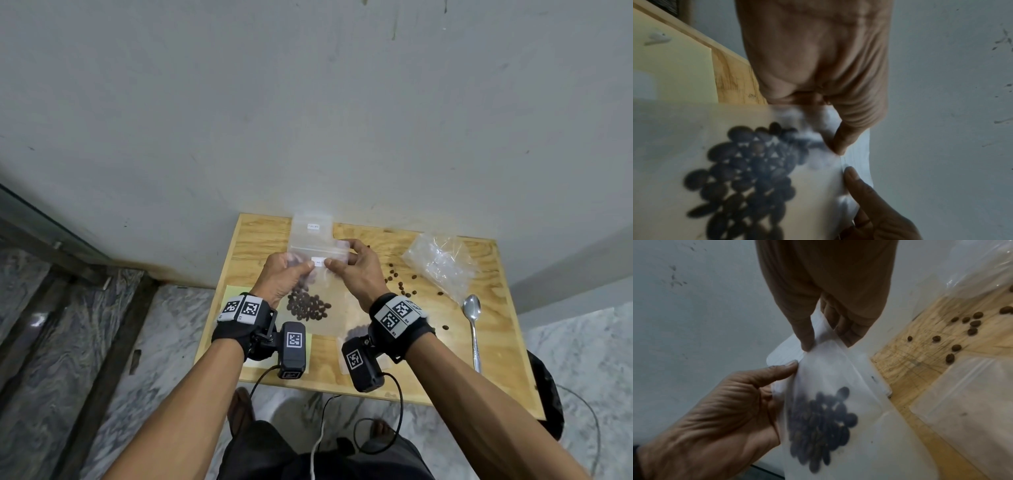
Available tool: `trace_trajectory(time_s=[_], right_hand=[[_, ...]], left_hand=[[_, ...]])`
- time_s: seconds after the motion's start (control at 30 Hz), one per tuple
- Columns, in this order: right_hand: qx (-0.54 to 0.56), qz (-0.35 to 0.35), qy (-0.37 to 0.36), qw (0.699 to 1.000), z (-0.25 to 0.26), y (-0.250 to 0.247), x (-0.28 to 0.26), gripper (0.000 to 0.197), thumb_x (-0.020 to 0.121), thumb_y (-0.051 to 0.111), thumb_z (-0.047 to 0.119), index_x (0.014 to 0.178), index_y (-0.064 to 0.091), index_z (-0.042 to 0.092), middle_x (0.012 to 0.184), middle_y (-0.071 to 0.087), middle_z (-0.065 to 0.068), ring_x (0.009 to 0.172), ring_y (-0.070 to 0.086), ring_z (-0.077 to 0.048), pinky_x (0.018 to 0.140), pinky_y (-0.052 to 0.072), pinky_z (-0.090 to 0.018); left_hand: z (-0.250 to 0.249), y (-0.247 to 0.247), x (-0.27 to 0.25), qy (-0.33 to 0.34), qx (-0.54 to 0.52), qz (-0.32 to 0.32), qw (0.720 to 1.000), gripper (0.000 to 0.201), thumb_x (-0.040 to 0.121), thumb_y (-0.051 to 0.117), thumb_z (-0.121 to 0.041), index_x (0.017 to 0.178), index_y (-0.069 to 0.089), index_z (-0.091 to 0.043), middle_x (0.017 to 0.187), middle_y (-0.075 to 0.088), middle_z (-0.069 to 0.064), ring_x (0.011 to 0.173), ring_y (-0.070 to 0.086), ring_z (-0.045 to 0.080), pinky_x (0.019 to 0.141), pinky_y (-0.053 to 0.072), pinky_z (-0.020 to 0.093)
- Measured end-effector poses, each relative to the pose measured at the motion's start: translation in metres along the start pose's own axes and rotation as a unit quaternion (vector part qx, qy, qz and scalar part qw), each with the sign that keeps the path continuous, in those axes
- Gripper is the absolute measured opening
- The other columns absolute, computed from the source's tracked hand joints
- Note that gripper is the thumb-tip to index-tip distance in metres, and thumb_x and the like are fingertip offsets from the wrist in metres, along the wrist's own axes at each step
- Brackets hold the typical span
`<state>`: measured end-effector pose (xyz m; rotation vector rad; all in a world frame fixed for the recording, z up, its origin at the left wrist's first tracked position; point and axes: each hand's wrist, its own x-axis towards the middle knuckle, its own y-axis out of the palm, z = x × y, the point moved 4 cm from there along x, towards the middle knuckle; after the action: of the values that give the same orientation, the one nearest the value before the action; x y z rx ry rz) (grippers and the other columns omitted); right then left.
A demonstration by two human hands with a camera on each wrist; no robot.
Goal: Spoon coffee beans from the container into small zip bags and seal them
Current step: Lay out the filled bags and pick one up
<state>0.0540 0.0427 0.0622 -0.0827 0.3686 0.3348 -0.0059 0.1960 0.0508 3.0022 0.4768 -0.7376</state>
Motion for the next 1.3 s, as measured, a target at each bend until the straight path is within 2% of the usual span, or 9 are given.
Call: trace_trajectory(time_s=[0.23,0.37,0.53,0.63,0.73,0.83,0.97,1.1,1.3], right_hand=[[0.029,0.019,0.068,0.997,-0.021,-0.005,0.001,0.025,0.092,0.061,0.015,0.116,0.057,0.009,0.101,0.072,-0.009,0.086,0.070,-0.023,0.074,0.057,-0.037],[0.012,0.067,0.098,0.993,-0.042,0.001,0.000,0.005,0.091,0.064,0.011,0.092,0.066,0.008,0.090,0.073,-0.011,0.073,0.068,-0.019,0.060,0.054,-0.031],[-0.027,-0.012,0.106,0.994,-0.043,0.007,0.046,0.008,0.091,0.062,0.006,0.085,0.066,0.011,0.084,0.068,-0.007,0.069,0.061,-0.017,0.055,0.050,-0.027],[-0.092,-0.042,0.110,0.989,-0.042,0.014,0.081,0.012,0.090,0.062,0.009,0.081,0.065,0.017,0.085,0.067,-0.002,0.073,0.060,-0.018,0.061,0.053,-0.030],[-0.165,-0.063,0.115,0.978,-0.042,0.018,0.103,0.017,0.089,0.060,0.010,0.077,0.065,0.019,0.087,0.068,-0.003,0.081,0.064,-0.022,0.078,0.059,-0.037],[-0.199,-0.057,0.122,0.971,-0.045,0.018,0.111,0.015,0.088,0.058,0.012,0.095,0.071,0.012,0.097,0.069,-0.009,0.093,0.066,-0.028,0.084,0.058,-0.042],[-0.236,-0.056,0.104,0.965,-0.042,-0.001,0.100,0.024,0.089,0.063,0.025,0.108,0.066,0.011,0.108,0.069,-0.010,0.101,0.066,-0.029,0.088,0.056,-0.045],[-0.370,-0.054,0.051,0.926,-0.039,-0.036,0.059,0.032,0.092,0.060,0.033,0.111,0.061,0.008,0.110,0.065,-0.009,0.101,0.062,-0.027,0.078,0.047,-0.030],[-0.551,0.011,0.147,0.821,-0.077,-0.054,-0.010,0.072,0.083,0.068,0.048,0.133,0.034,0.008,0.134,0.035,-0.015,0.121,0.044,-0.039,0.092,0.046,-0.048]], left_hand=[[0.004,-0.004,0.025,-0.029,0.009,-0.016,0.999,0.018,0.093,0.062,-0.011,0.098,0.065,0.006,0.093,0.069,0.024,0.059,0.059,0.017,0.056,0.049,0.031],[-0.004,-0.010,0.040,-0.039,-0.028,-0.040,0.998,0.019,0.094,0.062,-0.010,0.107,0.066,0.004,0.105,0.068,0.022,0.073,0.064,0.020,0.060,0.053,0.032],[-0.016,-0.015,0.050,0.032,0.109,-0.096,0.989,0.047,0.097,0.056,-0.010,0.142,0.042,-0.011,0.137,0.051,0.005,0.111,0.056,0.018,0.090,0.048,0.030],[-0.008,-0.013,0.049,0.112,0.329,-0.086,0.933,0.060,0.095,0.056,-0.011,0.150,0.033,-0.011,0.155,0.032,0.009,0.140,0.036,0.024,0.115,0.032,0.036],[0.010,0.003,0.046,0.147,0.483,0.006,0.863,0.063,0.092,0.057,-0.011,0.150,0.034,-0.019,0.161,0.022,0.003,0.145,0.026,0.023,0.115,0.029,0.040],[0.031,0.013,0.048,0.102,0.571,0.085,0.810,0.072,0.088,0.059,-0.015,0.153,0.030,-0.023,0.164,0.012,0.006,0.149,0.016,0.026,0.116,0.028,0.052],[0.045,0.018,0.054,0.056,0.612,0.108,0.782,0.075,0.086,0.058,-0.013,0.153,0.025,-0.024,0.163,0.009,0.006,0.149,0.013,0.027,0.116,0.024,0.057],[0.048,0.020,0.056,0.045,0.626,0.101,0.772,0.072,0.086,0.055,-0.006,0.151,0.029,-0.024,0.164,0.007,0.005,0.150,0.014,0.025,0.114,0.026,0.055],[0.048,0.022,0.058,0.029,0.634,0.101,0.766,0.071,0.087,0.050,-0.006,0.152,0.027,-0.026,0.165,0.004,0.003,0.148,0.019,0.025,0.112,0.033,0.050]])
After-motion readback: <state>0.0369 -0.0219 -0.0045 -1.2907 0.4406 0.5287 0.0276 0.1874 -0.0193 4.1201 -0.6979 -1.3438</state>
